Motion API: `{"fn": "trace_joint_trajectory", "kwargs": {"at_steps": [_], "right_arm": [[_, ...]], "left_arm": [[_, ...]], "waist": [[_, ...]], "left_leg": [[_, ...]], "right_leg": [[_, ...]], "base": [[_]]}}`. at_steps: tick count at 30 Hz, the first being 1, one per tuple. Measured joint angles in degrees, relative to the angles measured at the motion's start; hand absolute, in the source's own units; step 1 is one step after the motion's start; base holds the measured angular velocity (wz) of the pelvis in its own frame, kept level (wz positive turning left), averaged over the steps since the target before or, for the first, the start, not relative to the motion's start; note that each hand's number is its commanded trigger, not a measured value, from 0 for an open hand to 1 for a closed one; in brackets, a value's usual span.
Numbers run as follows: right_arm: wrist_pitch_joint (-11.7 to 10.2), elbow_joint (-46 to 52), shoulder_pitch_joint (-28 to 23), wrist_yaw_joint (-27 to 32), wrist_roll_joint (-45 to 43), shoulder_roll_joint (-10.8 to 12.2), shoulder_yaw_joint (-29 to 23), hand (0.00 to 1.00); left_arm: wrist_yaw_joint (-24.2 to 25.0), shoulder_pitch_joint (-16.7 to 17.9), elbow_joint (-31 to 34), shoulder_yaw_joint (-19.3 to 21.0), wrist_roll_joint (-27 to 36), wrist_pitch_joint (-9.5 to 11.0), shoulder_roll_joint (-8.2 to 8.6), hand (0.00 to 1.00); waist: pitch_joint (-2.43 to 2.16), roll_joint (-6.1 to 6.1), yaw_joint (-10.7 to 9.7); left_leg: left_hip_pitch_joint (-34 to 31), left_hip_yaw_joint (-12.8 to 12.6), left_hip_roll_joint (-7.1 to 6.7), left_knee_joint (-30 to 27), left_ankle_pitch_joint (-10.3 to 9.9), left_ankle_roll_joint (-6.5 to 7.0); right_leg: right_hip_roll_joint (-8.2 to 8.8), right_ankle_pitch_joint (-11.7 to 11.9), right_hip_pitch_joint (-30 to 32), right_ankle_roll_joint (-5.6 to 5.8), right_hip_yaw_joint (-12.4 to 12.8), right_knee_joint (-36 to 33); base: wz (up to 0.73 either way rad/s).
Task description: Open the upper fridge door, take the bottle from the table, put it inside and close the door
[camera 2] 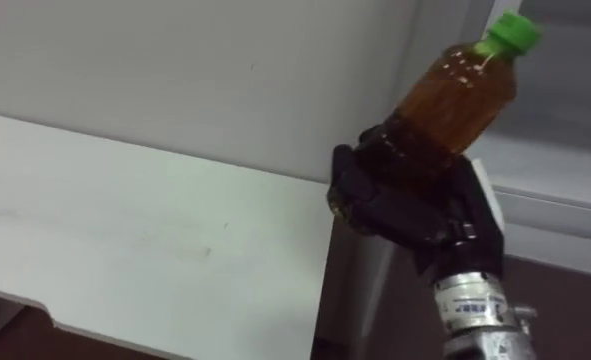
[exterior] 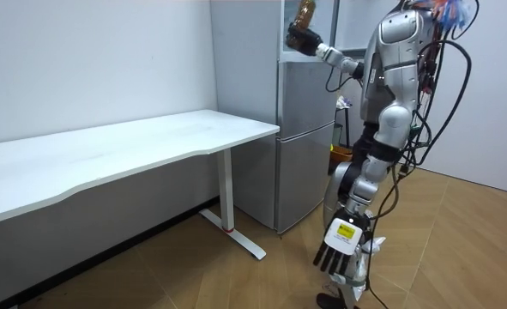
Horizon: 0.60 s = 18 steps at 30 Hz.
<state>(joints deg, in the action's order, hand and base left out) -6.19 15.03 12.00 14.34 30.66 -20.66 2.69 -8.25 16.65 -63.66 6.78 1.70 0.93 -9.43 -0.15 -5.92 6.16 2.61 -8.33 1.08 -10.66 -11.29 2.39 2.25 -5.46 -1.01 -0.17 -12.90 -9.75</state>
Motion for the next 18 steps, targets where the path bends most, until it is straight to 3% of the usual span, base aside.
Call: {"fn": "trace_joint_trajectory", "kwargs": {"at_steps": [4,11,18], "right_arm": [[0.00,3.31,-2.27,0.56,-2.01,-0.21,-4.93,1.00],[0.02,5.64,-4.40,2.01,-3.84,-0.22,-13.01,1.00],[0.12,2.91,-4.42,3.87,-3.14,-0.42,-15.81,1.00]], "left_arm": [[0.02,0.29,0.24,2.11,0.37,1.26,0.25,0.00],[-0.02,0.67,0.13,5.57,1.13,1.61,1.28,0.00],[0.07,1.83,0.68,5.03,1.93,1.62,1.80,0.00]], "waist": [[-0.13,-0.10,-2.55],[-0.42,0.31,-4.16],[-0.06,-0.42,-5.53]], "left_leg": [[0.01,-0.52,0.21,-0.01,-0.06,-0.10],[1.14,-1.36,0.24,0.76,0.00,-0.24],[1.65,-1.87,0.28,1.07,0.02,-0.31]], "right_leg": [[-0.23,0.16,0.15,-0.24,0.30,0.00],[-0.40,0.20,-0.18,-0.31,0.47,-0.08],[-0.45,0.19,-0.29,-0.34,1.23,-0.02]], "base": [[-0.06],[-0.07],[-0.04]]}}
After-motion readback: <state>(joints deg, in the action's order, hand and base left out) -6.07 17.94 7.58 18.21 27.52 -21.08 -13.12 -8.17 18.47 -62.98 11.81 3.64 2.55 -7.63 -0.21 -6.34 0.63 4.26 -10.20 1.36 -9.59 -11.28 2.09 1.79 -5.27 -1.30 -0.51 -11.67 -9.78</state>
